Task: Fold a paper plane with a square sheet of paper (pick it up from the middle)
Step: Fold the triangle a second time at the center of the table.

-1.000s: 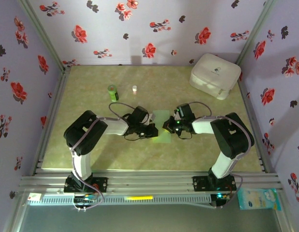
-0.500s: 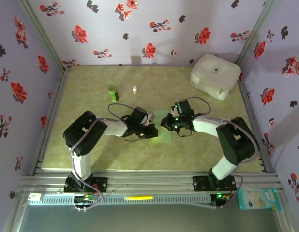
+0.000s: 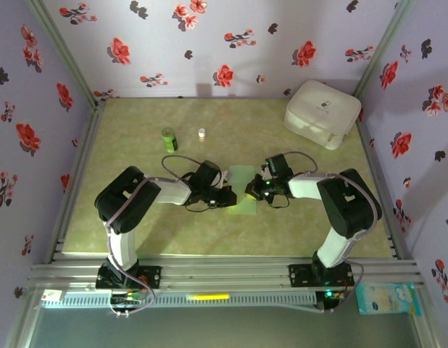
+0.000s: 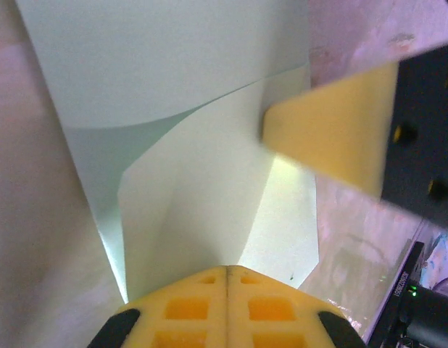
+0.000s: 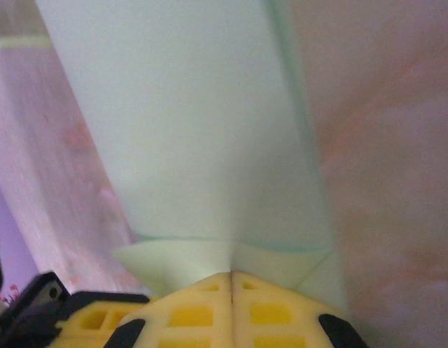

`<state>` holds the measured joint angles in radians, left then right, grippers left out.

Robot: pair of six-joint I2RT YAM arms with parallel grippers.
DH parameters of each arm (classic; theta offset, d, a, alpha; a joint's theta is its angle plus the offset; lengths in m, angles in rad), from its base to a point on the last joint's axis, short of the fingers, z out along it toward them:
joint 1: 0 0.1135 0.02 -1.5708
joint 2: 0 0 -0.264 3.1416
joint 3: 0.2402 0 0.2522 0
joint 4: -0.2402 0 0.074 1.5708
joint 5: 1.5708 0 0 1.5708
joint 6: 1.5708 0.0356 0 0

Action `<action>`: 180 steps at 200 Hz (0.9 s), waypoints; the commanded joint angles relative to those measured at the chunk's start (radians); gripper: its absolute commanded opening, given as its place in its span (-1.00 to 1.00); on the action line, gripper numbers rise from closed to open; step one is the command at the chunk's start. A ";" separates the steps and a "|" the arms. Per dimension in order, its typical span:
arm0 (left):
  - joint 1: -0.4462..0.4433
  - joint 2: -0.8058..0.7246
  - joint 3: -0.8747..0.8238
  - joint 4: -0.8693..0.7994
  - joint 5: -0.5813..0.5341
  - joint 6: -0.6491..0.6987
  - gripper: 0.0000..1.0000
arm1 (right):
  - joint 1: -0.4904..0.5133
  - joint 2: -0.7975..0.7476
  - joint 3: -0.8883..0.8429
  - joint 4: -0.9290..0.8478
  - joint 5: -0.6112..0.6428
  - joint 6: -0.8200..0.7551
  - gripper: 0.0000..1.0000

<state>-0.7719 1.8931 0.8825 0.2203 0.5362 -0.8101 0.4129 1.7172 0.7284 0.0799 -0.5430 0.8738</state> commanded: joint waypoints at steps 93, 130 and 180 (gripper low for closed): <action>0.001 0.009 -0.024 -0.116 -0.034 -0.005 -1.00 | 0.004 -0.057 -0.028 0.098 -0.057 0.034 -1.00; 0.002 -0.009 -0.017 -0.120 -0.034 -0.011 -1.00 | 0.016 -0.006 -0.045 0.072 -0.015 0.006 -1.00; 0.002 -0.037 0.030 -0.149 -0.024 -0.011 -0.99 | -0.011 0.028 -0.041 -0.061 0.063 -0.107 -1.00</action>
<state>-0.7719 1.8801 0.8902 0.1768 0.5285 -0.8150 0.4194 1.7161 0.7017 0.1215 -0.5571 0.8291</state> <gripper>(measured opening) 0.047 0.046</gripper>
